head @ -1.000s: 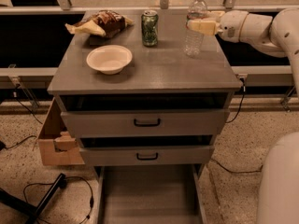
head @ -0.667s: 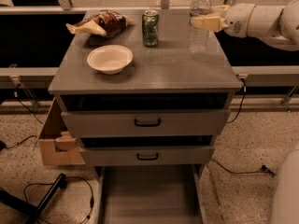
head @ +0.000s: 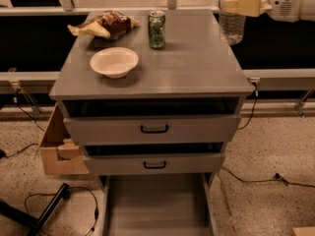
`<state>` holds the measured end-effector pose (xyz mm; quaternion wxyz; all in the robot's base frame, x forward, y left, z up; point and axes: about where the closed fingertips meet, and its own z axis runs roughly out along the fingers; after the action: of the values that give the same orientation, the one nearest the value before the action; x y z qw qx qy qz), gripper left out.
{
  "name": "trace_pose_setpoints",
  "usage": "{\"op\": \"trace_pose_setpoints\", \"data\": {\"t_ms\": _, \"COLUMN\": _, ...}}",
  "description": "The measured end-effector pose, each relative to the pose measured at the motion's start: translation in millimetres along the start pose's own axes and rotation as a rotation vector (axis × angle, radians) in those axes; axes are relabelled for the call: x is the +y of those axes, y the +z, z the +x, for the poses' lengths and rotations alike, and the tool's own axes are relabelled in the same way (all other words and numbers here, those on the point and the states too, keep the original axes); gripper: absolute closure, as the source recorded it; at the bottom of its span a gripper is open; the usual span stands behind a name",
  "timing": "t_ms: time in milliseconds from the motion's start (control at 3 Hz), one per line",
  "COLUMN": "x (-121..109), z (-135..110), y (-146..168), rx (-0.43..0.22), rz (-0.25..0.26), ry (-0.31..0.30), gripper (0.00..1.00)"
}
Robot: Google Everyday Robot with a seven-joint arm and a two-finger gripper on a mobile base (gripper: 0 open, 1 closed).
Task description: Place water bottle into bottom drawer
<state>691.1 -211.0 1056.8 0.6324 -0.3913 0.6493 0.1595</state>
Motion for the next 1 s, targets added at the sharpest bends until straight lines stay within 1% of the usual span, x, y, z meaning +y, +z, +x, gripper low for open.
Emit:
{"op": "trace_pose_setpoints", "data": {"t_ms": 333, "x": 30.9, "z": -34.5, "y": -51.4, "rx": -0.039, "rz": 0.094, "ry": -0.051, "gripper": 1.0}}
{"op": "trace_pose_setpoints", "data": {"t_ms": 667, "x": 71.4, "z": -25.6, "y": -68.2, "rx": -0.086, "rz": 0.122, "ry": -0.053, "gripper": 1.0}}
{"op": "trace_pose_setpoints", "data": {"t_ms": 1000, "x": 127.0, "z": 2.1, "y": -80.7, "rx": -0.081, "rz": 0.106, "ry": -0.073, "gripper": 1.0}}
